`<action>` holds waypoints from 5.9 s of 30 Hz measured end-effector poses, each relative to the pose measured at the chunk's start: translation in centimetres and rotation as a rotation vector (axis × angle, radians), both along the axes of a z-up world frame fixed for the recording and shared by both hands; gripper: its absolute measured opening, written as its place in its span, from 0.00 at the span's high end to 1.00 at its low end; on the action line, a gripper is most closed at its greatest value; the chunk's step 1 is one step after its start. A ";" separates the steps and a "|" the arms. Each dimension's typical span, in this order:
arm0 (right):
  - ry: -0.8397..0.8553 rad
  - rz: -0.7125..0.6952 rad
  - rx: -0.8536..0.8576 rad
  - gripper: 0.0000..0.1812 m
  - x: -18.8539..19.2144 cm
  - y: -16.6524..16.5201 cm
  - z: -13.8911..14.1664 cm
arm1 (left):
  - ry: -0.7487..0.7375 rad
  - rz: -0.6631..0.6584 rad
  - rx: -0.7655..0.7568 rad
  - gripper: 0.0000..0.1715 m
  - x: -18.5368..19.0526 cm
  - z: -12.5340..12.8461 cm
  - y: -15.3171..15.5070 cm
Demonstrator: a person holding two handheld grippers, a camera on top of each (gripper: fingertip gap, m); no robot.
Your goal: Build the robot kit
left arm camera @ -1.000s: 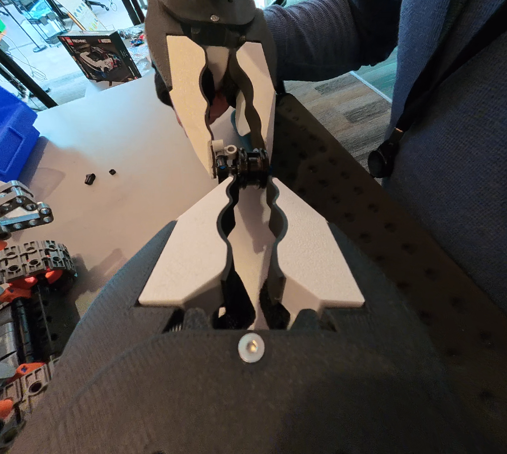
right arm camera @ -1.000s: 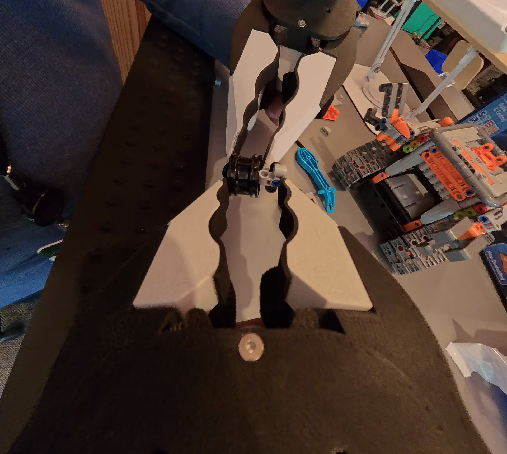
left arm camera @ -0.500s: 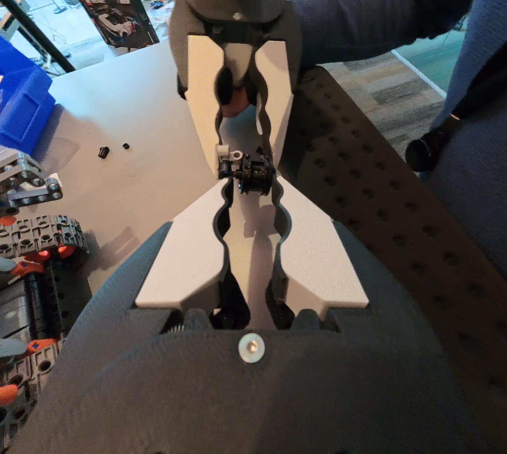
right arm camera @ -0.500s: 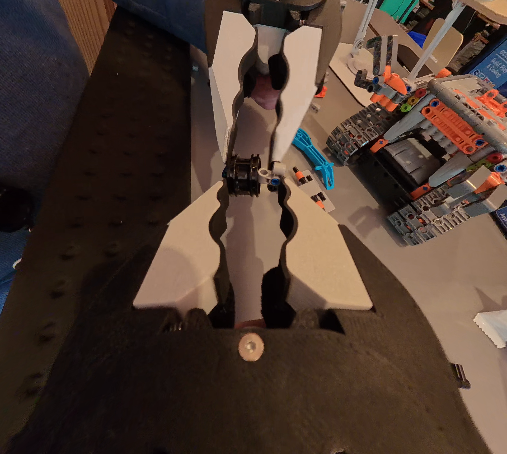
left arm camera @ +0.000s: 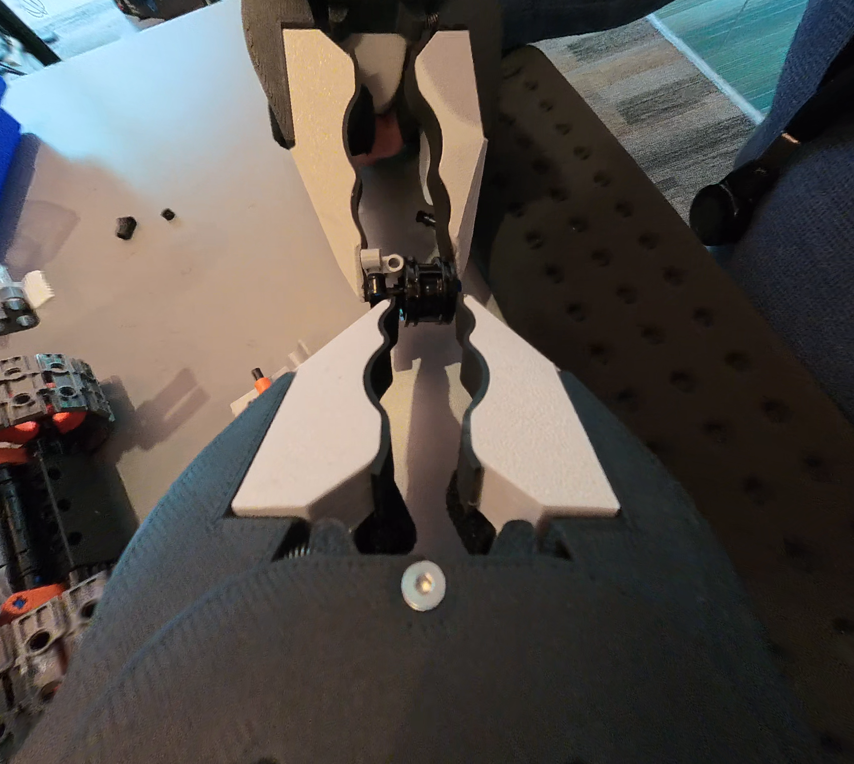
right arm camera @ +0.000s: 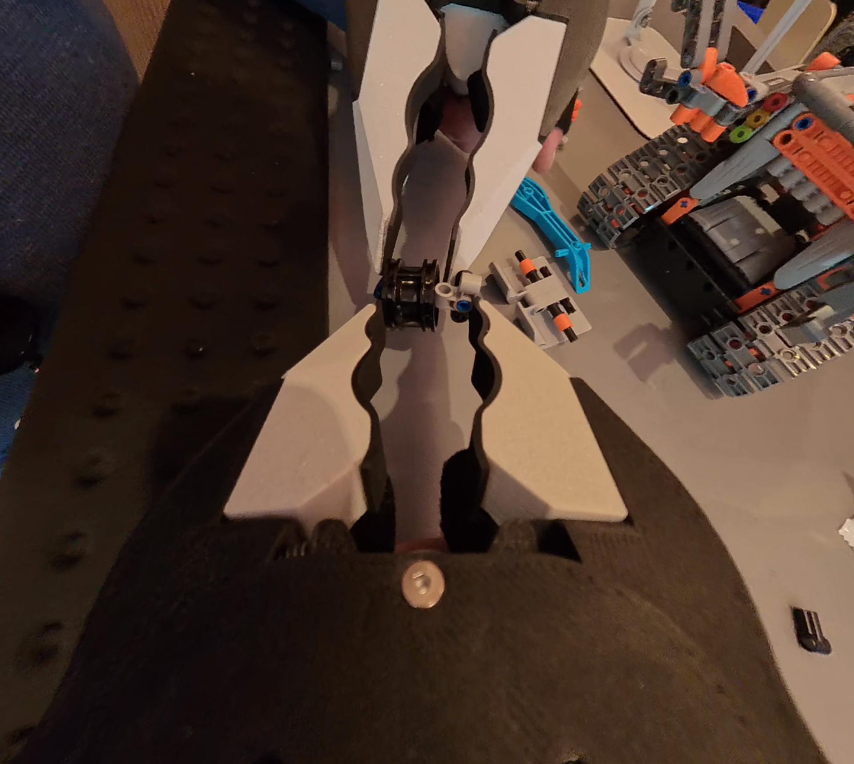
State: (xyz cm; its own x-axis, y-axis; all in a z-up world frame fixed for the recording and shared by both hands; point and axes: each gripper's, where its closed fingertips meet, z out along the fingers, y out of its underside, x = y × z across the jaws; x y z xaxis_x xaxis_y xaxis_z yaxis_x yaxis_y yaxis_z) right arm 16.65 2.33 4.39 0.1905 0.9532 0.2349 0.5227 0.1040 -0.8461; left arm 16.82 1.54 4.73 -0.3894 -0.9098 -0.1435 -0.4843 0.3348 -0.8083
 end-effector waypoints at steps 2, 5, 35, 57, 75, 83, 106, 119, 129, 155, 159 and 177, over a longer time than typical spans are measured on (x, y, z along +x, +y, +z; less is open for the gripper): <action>0.020 -0.015 -0.009 0.81 0.1 0.3 0.3 | -0.023 0.025 0.034 0.87 0.1 0.4 0.4; 0.025 -0.024 -0.011 0.81 0.1 0.5 0.3 | -0.039 0.092 0.068 0.74 0.4 0.8 1.5; -0.129 0.058 -0.012 0.81 -0.1 -0.2 -2.1 | 0.135 -0.037 0.104 0.78 -0.1 -2.5 0.5; -0.119 0.082 -0.049 0.80 0.0 -0.1 -2.0 | 0.182 -0.093 0.134 0.81 -0.3 -2.7 0.6; -0.139 0.117 -0.065 0.90 0.3 -0.9 -2.2 | 0.194 -0.085 0.184 0.82 -0.2 -2.8 0.6; -0.123 0.074 -0.083 0.85 0.6 -0.5 -2.1 | 0.208 -0.065 0.163 0.81 -0.1 -2.8 0.6; -0.186 0.124 0.014 0.82 0.1 -0.7 -1.8 | 0.211 -0.118 0.207 0.82 -0.1 -2.8 0.0; -0.178 0.150 -0.027 0.82 0.3 -0.7 -1.7 | 0.225 -0.178 0.161 0.82 -0.1 -2.7 0.0; -0.131 0.099 -0.089 0.81 0.1 0.1 -1.7 | 0.245 -0.134 0.111 0.80 -0.4 -2.8 0.9; 0.228 0.024 -0.332 0.82 0.6 2.4 2.7 | 0.094 0.010 -0.182 0.80 1.1 0.6 2.9; 0.273 0.008 -0.343 0.81 1.0 2.7 3.4 | 0.095 0.040 -0.115 0.80 1.3 0.8 3.4; 0.378 -0.134 -0.316 0.90 1.6 4.8 4.7 | 0.096 0.161 0.433 0.80 1.6 1.4 6.3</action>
State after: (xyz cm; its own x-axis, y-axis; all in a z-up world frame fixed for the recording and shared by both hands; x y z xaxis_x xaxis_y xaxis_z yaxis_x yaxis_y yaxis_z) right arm 18.23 7.12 9.06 0.3314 0.9280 -0.1703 0.1654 -0.2348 -0.9579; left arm 18.44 7.80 6.11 -0.2785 -0.8241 -0.4932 -0.6237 0.5457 -0.5596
